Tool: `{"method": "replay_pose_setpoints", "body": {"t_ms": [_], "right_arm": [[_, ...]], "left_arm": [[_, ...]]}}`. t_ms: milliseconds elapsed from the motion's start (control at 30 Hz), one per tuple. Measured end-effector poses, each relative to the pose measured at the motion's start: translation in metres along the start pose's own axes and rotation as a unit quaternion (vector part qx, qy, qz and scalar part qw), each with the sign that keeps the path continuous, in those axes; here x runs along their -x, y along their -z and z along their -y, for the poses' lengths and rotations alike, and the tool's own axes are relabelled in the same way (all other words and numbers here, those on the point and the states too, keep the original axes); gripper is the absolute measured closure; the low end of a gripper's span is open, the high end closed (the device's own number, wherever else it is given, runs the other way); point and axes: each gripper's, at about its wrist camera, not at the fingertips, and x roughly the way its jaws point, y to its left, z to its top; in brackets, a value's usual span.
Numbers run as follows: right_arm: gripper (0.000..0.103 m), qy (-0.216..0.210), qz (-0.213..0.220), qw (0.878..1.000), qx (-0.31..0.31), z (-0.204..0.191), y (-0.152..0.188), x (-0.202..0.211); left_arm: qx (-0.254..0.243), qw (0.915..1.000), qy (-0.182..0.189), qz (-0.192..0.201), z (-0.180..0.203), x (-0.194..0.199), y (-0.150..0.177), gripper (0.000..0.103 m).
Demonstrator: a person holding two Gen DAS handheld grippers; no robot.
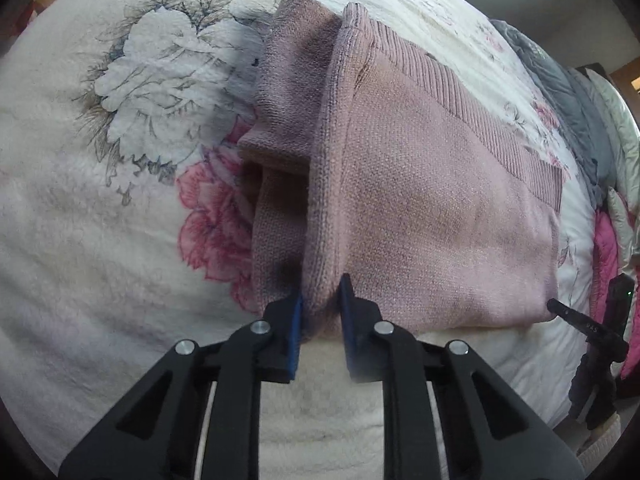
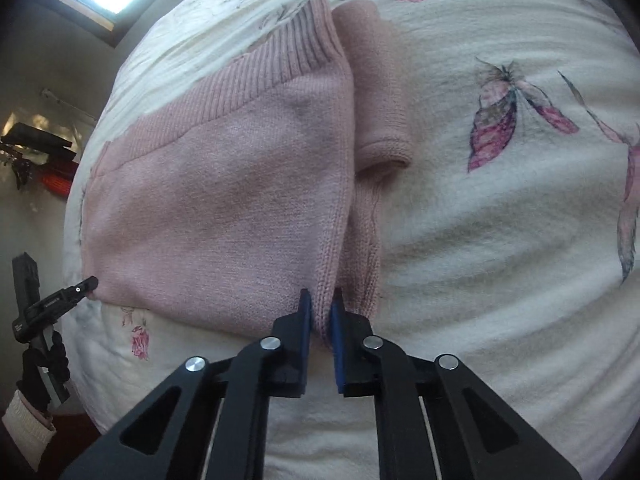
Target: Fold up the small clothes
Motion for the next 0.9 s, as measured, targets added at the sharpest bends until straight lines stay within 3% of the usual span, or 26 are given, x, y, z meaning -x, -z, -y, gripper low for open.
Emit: {"method": "replay_pose_setpoints", "body": {"t_ms": [233,300,333,400,467,533,700,867,900], "right_arm": [[0.093,0.002,-0.024,1.000,-0.015,0.009,-0.002,-0.012],[0.078,-0.003,-0.007,1.000,-0.021,0.007,-0.006,-0.001],[0.059,-0.010,0.006,1.000,-0.024,0.006,-0.007,0.006],[0.049,-0.027,0.036,0.999,-0.029,0.006,-0.014,0.020],[0.048,-0.033,0.040,0.998,-0.040,0.011,-0.024,0.022],[0.047,-0.041,0.033,0.997,-0.051,0.018,-0.032,0.015],[0.047,-0.075,0.008,0.991,-0.108,0.042,-0.043,-0.017],[0.047,-0.115,0.006,0.983,-0.140,0.056,-0.049,-0.032],[0.054,-0.123,0.005,0.982,-0.143,0.057,-0.050,-0.034]], "left_arm": [[-0.016,0.9996,-0.022,-0.010,0.002,-0.001,-0.003,0.086],[-0.022,0.9991,-0.036,0.001,0.011,0.010,-0.006,0.082],[-0.027,0.9987,-0.039,0.016,0.016,0.018,-0.008,0.080],[-0.045,0.9961,-0.052,0.055,0.029,0.034,-0.013,0.069],[-0.066,0.9926,-0.052,0.087,0.047,0.046,-0.020,0.053],[-0.079,0.9922,-0.028,0.092,0.065,0.045,-0.032,0.052],[-0.104,0.9921,-0.007,0.069,0.097,0.014,-0.049,0.052],[-0.086,0.9957,0.004,0.035,0.099,-0.022,-0.059,0.052],[-0.082,0.9961,0.005,0.033,0.096,-0.024,-0.058,0.052]]}}
